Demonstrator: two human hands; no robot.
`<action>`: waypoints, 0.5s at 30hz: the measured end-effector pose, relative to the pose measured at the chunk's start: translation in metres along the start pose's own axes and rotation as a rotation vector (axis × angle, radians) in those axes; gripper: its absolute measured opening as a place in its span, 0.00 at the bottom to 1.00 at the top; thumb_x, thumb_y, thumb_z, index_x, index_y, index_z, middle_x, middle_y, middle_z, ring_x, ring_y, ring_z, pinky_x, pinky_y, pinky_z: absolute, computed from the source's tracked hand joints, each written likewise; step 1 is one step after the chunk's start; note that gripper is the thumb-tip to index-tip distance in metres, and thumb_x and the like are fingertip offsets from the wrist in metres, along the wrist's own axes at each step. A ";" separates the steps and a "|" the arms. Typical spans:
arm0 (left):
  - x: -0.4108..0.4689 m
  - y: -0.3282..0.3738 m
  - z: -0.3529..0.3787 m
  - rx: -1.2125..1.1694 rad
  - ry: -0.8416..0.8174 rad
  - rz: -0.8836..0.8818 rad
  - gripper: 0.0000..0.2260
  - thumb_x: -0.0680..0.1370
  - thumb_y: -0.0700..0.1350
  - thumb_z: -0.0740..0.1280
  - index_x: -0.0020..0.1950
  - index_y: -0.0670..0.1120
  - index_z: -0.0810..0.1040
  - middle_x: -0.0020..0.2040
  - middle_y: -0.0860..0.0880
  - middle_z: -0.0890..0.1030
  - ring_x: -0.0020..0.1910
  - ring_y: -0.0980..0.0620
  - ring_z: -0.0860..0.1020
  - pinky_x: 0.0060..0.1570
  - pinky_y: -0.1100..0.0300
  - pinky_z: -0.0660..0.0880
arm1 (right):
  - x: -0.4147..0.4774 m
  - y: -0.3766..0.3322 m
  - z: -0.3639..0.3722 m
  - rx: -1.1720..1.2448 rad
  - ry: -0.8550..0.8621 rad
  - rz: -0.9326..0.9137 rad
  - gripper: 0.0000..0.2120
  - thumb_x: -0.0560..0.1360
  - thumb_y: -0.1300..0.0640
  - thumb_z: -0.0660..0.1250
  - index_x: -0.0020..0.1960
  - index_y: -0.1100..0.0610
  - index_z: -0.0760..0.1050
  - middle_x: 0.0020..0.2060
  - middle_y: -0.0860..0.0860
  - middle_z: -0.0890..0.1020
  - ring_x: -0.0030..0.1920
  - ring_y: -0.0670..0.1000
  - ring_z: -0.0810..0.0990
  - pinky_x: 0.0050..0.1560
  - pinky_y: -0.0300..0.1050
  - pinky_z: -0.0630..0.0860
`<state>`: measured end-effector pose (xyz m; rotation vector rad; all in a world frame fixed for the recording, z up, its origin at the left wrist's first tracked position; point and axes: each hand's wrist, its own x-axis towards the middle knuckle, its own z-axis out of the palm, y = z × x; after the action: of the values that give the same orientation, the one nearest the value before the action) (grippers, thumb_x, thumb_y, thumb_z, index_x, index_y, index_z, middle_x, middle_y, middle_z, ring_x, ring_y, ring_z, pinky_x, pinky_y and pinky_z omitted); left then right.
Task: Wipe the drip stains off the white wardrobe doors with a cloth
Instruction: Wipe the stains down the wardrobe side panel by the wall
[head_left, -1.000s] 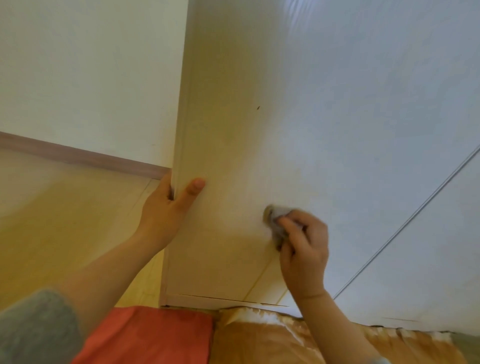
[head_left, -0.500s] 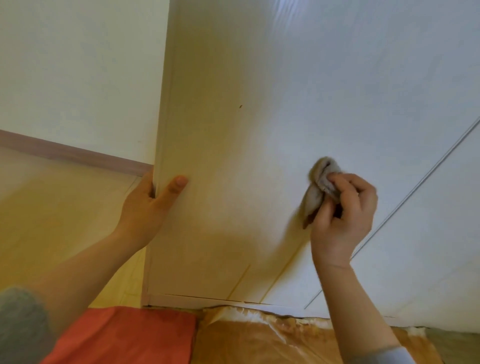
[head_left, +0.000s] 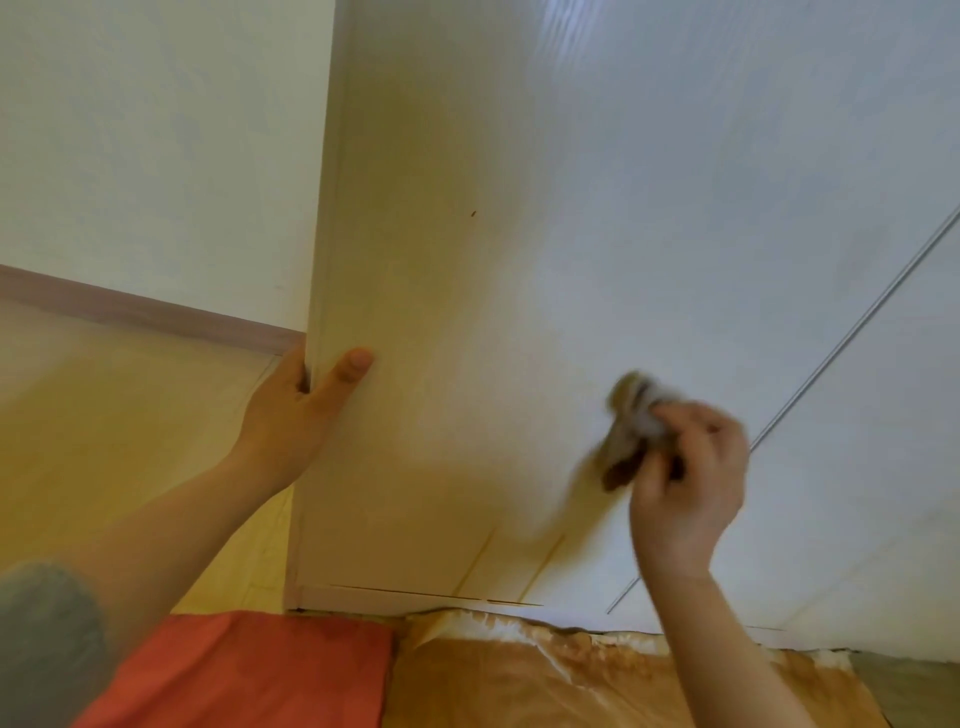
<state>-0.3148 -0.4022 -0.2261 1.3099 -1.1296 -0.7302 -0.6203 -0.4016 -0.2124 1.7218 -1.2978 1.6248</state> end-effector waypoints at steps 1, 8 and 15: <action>0.000 0.000 0.001 -0.002 0.002 -0.001 0.36 0.60 0.77 0.59 0.59 0.56 0.74 0.50 0.58 0.80 0.48 0.58 0.79 0.43 0.60 0.75 | 0.017 0.001 -0.001 -0.007 0.093 0.052 0.14 0.72 0.70 0.60 0.53 0.62 0.80 0.53 0.56 0.76 0.54 0.59 0.76 0.51 0.47 0.73; -0.002 0.002 0.002 -0.021 0.000 0.010 0.36 0.59 0.77 0.59 0.59 0.57 0.74 0.50 0.60 0.79 0.48 0.60 0.78 0.41 0.62 0.73 | -0.032 0.018 0.017 -0.044 -0.044 0.015 0.16 0.69 0.72 0.57 0.51 0.64 0.78 0.52 0.59 0.76 0.54 0.58 0.73 0.59 0.37 0.67; -0.002 0.003 0.001 -0.011 -0.015 0.013 0.31 0.60 0.77 0.58 0.55 0.60 0.74 0.49 0.61 0.79 0.47 0.61 0.77 0.40 0.63 0.71 | -0.071 0.021 -0.001 0.009 -0.268 0.211 0.17 0.70 0.76 0.66 0.48 0.56 0.78 0.47 0.45 0.73 0.47 0.46 0.74 0.47 0.40 0.76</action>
<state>-0.3173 -0.4002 -0.2235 1.2887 -1.1437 -0.7374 -0.6293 -0.3872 -0.2841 1.9137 -1.6486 1.5491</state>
